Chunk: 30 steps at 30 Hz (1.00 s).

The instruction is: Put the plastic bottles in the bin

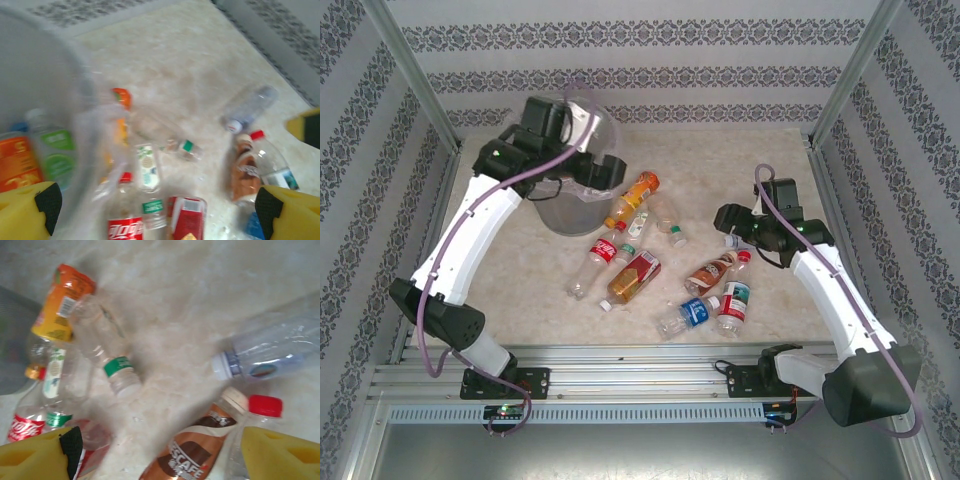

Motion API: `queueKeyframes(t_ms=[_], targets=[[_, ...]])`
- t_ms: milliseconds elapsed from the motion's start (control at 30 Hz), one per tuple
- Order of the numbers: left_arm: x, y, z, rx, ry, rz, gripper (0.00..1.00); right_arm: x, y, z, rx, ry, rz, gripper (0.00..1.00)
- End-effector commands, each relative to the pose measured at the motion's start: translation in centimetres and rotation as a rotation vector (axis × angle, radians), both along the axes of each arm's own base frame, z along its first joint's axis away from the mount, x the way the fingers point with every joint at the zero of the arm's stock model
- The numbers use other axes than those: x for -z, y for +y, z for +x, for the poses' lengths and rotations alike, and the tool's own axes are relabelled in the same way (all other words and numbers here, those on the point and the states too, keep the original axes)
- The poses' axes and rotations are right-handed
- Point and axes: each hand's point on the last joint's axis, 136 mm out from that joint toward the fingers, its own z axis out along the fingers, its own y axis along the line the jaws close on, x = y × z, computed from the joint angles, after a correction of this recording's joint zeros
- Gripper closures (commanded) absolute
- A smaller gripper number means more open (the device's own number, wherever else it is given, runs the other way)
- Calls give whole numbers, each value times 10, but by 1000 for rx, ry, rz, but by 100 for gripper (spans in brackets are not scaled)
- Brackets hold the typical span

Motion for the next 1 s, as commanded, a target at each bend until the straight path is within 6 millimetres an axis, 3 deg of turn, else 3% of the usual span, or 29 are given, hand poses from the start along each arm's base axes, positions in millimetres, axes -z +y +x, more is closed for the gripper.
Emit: queueKeyframes(t_ms=[0, 167, 333, 533, 967], targets=[[-19, -40, -26, 180, -95, -63, 0, 25, -20, -11, 89, 92, -69, 18], [1, -81, -52, 328, -39, -150, 0, 47, -31, -17, 121, 164, -130, 19], [33, -100, -59, 360, 29, -183, 0, 61, -29, -23, 120, 215, -117, 27], [47, -106, -65, 367, 61, -160, 0, 70, -6, -27, 109, 241, 2, 31], [49, -107, -75, 370, 62, -134, 0, 99, 20, -41, 106, 323, 27, 36]])
